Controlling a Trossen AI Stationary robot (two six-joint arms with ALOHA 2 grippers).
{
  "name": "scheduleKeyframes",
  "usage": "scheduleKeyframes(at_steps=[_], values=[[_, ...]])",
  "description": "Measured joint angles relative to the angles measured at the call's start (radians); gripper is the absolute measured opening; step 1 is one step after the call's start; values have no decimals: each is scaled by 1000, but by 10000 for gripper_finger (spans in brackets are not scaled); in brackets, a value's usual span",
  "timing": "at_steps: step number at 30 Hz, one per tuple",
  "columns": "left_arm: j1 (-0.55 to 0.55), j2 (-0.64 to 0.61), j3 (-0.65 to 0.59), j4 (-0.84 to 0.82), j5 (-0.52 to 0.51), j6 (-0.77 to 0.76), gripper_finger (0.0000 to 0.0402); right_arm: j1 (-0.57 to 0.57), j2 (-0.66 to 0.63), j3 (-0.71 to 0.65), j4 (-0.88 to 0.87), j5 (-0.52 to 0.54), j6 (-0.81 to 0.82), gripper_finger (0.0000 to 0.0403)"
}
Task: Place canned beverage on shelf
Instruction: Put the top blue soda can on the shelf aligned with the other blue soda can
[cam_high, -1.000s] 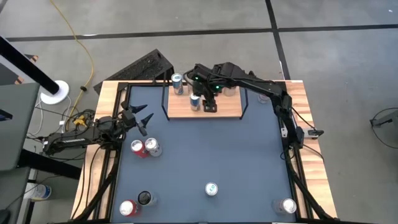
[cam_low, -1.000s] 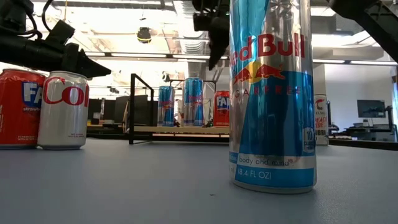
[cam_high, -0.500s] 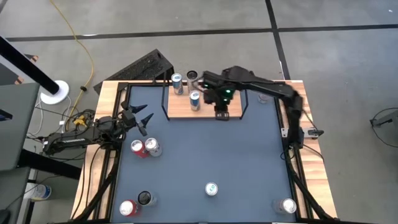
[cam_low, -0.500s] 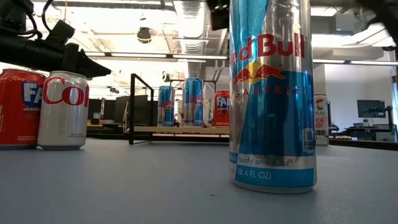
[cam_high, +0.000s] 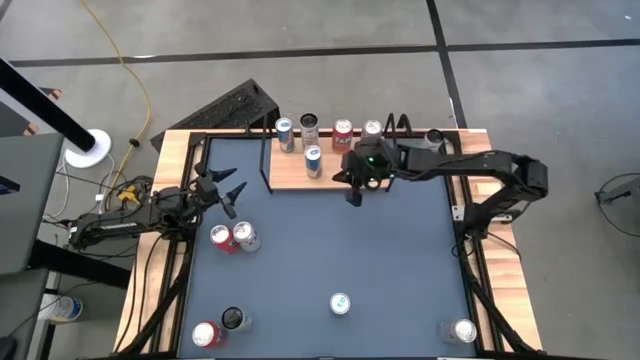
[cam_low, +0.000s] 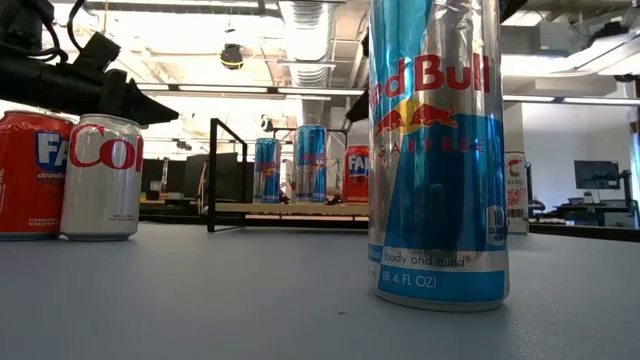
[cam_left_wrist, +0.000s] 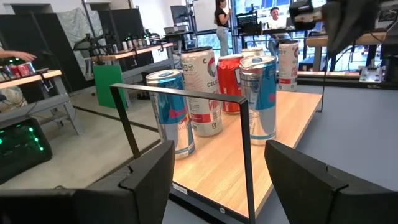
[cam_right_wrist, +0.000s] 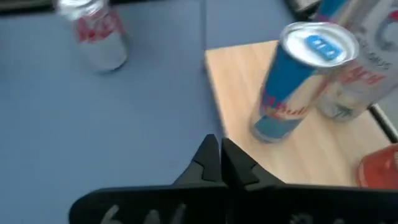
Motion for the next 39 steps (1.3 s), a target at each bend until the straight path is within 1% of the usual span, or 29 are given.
scheduleKeyframes(at_steps=[4, 8, 11, 15, 20, 26, 30, 39], values=[[0, 0, 0, 0, 0, 0, 240, -17, 80, 2, 34, 123, 33, 1], [0, 0, 0, 0, 1, 0, 240, -33, 154, 24, 85, 180, 51, 0], [0, 0, 0, 0, 2, 0, 240, -34, 201, 35, 121, 245, 62, 0], [0, 0, 0, -1, 2, 0, 240, -41, 243, 34, 187, 241, 67, 0], [0, 0, 0, 0, 2, 0, 240, -40, 277, 34, 213, 243, 76, 0], [0, 0, 0, 0, 2, 0, 240, -40, 277, 34, 258, 243, 87, 0], [0, 0, 0, 0, 2, 0, 240, -38, 277, 33, 319, 243, 87, 0], [0, 0, 0, 0, 1, 0, 240, -28, 281, 33, 380, 243, 103, 0]])
